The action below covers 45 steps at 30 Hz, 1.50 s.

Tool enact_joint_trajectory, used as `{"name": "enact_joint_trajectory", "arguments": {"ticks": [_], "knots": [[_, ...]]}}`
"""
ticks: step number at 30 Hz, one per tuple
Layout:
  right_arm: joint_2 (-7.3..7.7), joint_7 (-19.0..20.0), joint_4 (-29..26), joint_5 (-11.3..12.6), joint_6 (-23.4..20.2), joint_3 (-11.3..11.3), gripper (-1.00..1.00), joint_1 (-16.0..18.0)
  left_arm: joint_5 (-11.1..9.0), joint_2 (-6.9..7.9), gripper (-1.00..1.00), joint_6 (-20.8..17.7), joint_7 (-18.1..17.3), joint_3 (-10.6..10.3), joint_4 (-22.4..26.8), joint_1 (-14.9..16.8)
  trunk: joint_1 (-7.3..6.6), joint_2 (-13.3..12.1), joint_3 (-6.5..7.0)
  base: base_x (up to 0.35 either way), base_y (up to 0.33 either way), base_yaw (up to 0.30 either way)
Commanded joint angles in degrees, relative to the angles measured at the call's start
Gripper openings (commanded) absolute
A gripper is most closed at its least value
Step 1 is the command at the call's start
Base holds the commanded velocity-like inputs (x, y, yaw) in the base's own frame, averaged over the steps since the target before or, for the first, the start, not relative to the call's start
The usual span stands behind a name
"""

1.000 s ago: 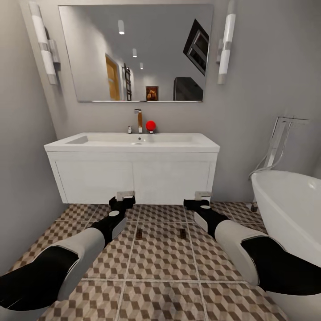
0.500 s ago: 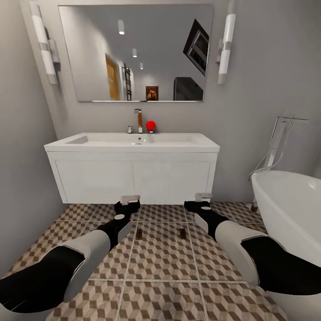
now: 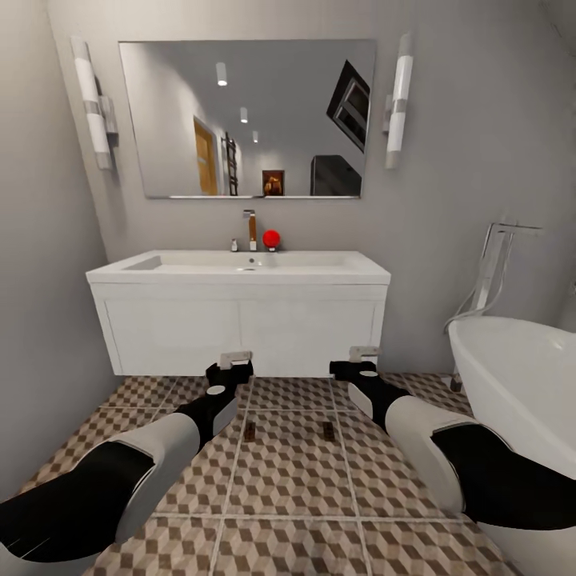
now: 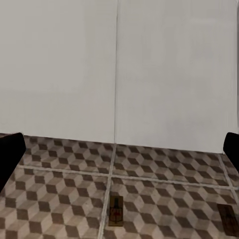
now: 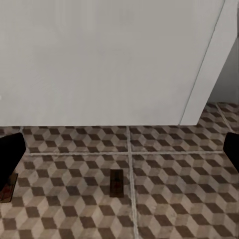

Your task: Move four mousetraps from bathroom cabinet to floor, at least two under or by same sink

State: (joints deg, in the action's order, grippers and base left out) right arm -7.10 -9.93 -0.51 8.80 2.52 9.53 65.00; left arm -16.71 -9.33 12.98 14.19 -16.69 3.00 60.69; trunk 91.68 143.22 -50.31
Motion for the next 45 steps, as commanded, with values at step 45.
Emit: {"name": "enact_joint_trajectory", "arguments": {"ticks": [45], "knots": [[0.32, -0.2, 0.2, 0.5, 0.0, 0.5, 1.0, -1.1, -0.6, 0.87, 1.0, 0.1, 0.0, -0.2, -2.7, -0.3, -9.89, -18.0, 8.02, 0.0, 0.0, 0.0]]}}
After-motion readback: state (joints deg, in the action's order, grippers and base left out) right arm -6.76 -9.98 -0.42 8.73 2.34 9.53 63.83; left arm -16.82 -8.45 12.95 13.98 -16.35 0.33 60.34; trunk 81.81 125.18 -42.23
